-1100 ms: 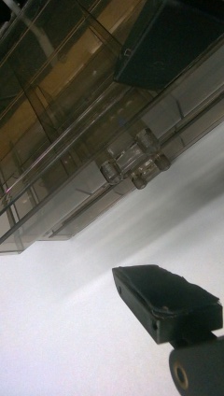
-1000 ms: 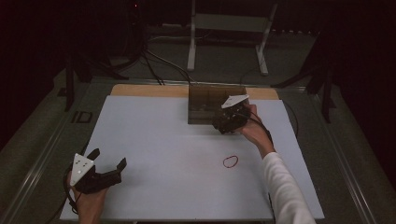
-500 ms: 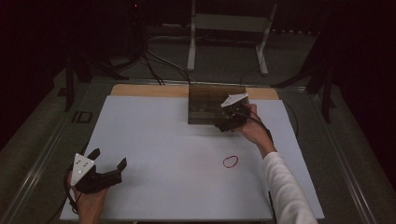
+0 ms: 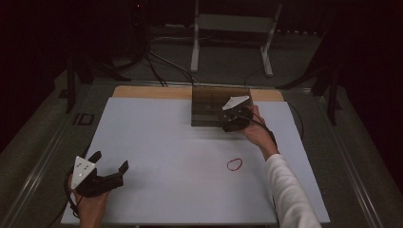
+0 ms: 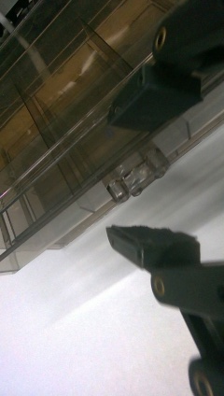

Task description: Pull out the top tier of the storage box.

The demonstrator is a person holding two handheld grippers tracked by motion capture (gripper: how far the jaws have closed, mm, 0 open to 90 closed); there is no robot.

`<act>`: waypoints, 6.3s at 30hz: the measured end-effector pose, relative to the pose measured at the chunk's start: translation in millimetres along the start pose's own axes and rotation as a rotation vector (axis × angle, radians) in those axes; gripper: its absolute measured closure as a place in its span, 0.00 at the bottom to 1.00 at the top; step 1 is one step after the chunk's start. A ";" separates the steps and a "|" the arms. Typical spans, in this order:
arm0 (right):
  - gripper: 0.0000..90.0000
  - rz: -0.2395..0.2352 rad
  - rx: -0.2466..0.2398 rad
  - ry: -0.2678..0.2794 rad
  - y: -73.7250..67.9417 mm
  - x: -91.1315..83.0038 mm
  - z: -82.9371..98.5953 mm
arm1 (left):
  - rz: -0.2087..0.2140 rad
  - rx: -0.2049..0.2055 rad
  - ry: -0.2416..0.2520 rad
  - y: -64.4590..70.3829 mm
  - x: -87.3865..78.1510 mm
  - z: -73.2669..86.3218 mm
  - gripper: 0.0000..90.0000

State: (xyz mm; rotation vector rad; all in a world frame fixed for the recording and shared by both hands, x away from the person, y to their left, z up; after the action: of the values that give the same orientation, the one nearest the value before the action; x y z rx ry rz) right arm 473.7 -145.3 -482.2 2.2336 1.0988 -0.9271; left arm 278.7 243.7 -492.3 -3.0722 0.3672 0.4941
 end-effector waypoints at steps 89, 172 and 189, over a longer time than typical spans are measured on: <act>0.64 -0.058 -0.105 -0.031 -26.4 -11.3 16.5 | 0.000 0.002 -0.008 0.4 1.4 1.0 0.01; 0.04 0.064 0.262 0.378 -15.9 -54.6 9.1 | -0.001 0.006 -0.009 1.7 2.4 1.3 0.01; 0.04 0.065 0.297 0.464 -20.6 -62.4 13.1 | -0.001 0.005 -0.011 1.9 2.9 1.7 0.01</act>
State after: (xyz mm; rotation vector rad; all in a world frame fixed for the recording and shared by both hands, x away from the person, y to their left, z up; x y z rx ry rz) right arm 424.1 -173.2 -446.7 2.8066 1.1267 -0.5861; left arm 280.5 241.2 -494.8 -3.0633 0.3656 0.5098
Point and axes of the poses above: each handheld gripper's, and its own axes: x roughly forward along the jaws, z roughly out of its underside, y roughly to its right, the point moved 6 cm from there along x, roughly forward along the jaws, and after that the axes turned 6 degrees about -z, right-handed, at the moved point
